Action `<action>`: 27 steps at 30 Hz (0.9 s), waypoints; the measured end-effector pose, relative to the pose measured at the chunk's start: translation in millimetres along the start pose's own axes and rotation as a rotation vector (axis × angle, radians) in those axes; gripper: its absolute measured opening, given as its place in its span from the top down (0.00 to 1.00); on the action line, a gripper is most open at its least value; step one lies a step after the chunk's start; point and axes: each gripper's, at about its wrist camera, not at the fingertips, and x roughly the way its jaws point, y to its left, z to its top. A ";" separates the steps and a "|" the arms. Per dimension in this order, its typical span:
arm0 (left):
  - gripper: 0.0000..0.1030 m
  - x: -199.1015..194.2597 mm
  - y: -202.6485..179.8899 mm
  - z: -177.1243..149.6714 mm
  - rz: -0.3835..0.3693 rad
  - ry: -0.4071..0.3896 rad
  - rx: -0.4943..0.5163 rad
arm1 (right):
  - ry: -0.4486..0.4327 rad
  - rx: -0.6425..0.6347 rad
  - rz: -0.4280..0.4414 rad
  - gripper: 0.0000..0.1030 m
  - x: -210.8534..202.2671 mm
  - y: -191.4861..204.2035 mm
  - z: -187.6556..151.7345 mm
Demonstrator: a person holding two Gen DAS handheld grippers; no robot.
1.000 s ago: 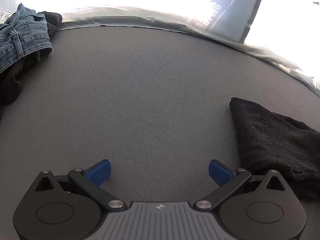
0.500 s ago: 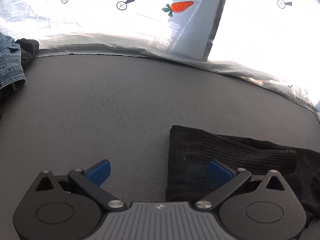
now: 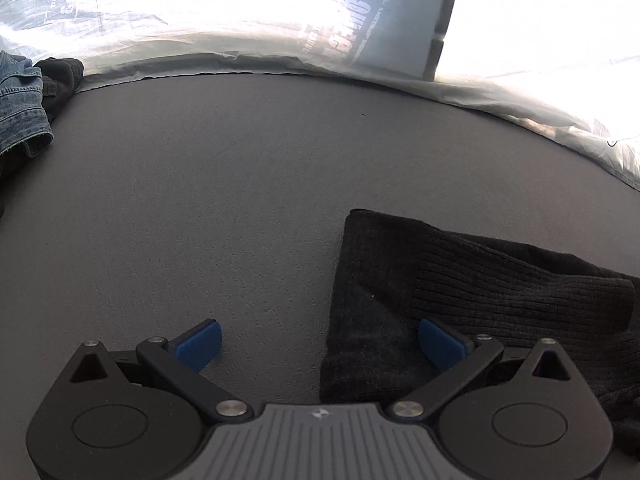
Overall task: Fold clothes
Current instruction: 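Grasp the end of the folded black sweater with the right gripper, then lift the sweater end with the right gripper, fold it over the rest, release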
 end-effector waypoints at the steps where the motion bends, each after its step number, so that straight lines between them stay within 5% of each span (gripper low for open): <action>1: 0.00 -1.0 -2.5 -0.1 0.011 -0.004 0.013 | -0.007 0.085 0.008 0.53 0.2 -7.4 -0.5; 4: 0.00 -1.9 -7.3 -0.7 0.034 -0.012 0.027 | -0.016 0.272 0.031 0.71 1.4 -24.1 -0.9; 10: 0.00 -0.8 2.3 -7.8 0.001 -0.012 -0.050 | 0.081 0.248 0.079 0.68 15.9 -13.5 -1.1; 13: 0.00 -0.7 -0.5 -1.4 0.011 0.014 -0.026 | 0.140 0.393 0.153 0.86 24.7 -16.7 -7.8; 20: 0.00 -12.7 -12.6 9.5 0.152 -0.029 0.134 | 0.133 0.645 0.376 0.87 15.3 -2.1 -28.8; 27: 0.00 -2.5 7.4 4.3 0.065 0.008 0.050 | 0.206 0.732 0.536 0.87 11.3 32.5 -65.5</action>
